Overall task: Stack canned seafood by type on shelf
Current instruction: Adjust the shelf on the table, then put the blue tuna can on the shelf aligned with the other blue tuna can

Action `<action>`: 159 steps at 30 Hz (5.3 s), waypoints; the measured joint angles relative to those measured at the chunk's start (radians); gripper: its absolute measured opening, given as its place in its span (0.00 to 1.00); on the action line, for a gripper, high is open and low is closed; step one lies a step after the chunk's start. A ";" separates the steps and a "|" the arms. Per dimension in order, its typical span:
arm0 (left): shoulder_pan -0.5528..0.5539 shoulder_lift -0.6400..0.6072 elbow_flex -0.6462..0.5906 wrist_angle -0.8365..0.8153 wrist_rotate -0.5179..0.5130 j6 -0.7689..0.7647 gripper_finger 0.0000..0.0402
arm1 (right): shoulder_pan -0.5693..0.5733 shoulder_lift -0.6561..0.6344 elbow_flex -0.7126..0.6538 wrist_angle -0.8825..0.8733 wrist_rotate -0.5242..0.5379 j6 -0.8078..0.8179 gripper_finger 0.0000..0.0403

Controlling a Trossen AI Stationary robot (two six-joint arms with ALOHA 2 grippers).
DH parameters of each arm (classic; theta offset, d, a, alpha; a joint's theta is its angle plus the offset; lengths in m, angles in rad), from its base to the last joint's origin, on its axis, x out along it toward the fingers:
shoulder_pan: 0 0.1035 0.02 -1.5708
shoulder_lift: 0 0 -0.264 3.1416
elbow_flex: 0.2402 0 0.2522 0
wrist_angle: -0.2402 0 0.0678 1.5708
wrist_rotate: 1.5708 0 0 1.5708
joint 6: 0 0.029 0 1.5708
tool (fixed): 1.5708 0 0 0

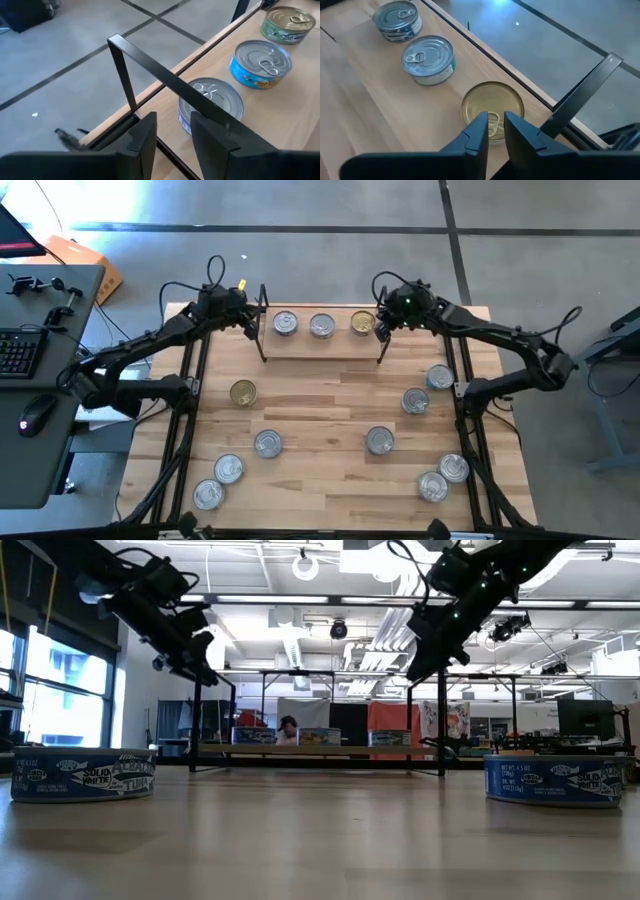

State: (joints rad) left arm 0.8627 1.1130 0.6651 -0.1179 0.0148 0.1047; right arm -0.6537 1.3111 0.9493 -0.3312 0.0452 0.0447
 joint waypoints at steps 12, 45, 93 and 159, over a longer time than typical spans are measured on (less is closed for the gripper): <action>-0.008 0.030 0.000 0.060 0.000 0.001 0.27 | 0.003 -0.027 0.005 -0.007 0.015 -0.038 0.11; -1.364 -0.138 -0.050 0.090 -0.616 0.123 0.00 | 1.335 -0.081 -0.294 0.789 0.519 -0.199 0.11; -1.505 0.336 0.022 -0.242 -0.275 -0.563 0.40 | 0.916 0.418 -0.001 0.662 0.208 0.002 0.49; -1.179 0.485 0.000 0.238 -0.435 -0.137 0.00 | 0.969 0.521 0.001 0.654 0.366 -0.138 0.49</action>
State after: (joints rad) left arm -0.3164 1.5978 0.6647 0.1200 -0.4204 -0.0326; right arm 0.3154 1.8318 0.9508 0.3231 0.4115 -0.0937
